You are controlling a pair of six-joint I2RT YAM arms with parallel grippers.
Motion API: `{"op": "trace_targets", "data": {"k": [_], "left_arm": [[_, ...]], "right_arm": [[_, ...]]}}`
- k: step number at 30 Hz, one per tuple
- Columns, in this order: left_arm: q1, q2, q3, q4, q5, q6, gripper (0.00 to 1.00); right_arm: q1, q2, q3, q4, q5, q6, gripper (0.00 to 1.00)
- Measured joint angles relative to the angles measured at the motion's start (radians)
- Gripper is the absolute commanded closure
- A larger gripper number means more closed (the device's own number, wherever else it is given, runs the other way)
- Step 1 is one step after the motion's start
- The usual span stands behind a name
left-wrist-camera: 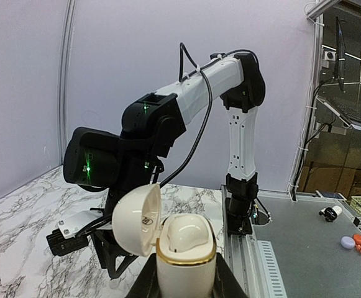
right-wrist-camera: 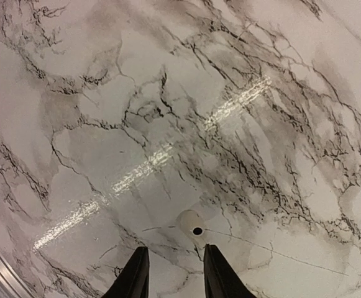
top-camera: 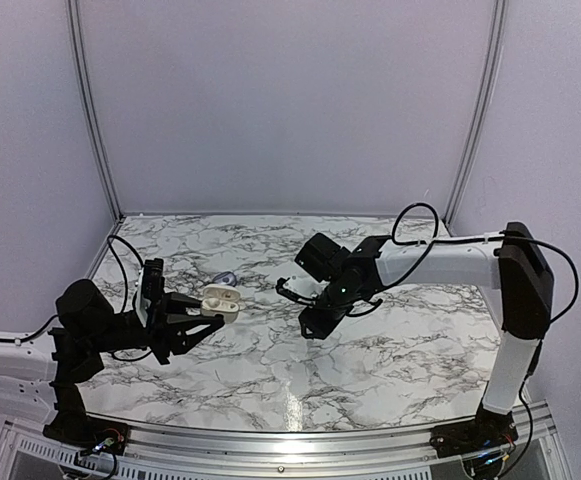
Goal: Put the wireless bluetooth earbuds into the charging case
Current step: Adjust the right earbud at the center of the board.
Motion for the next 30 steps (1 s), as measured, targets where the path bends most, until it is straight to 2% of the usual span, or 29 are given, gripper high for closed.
{"op": "trace_targets", "data": {"k": [4,9,18,30], "left_arm": [[0.0,-0.016,-0.003,-0.005,-0.002,0.0,1.0],[0.002,-0.032,-0.001,-0.044,-0.008,0.016,1.0],[0.005,-0.032,0.0,-0.125,-0.016,0.045,1.0],[0.017,-0.005,0.007,-0.132,-0.002,0.076,1.0]], "right_arm": [[0.01,0.004,0.004,-0.013,0.015,0.014,0.68],[0.011,0.0,0.004,-0.006,0.026,0.023,0.62],[0.003,-0.031,0.002,0.01,0.03,0.024,0.65],[0.022,0.024,-0.025,0.014,0.034,0.068,0.62]]}}
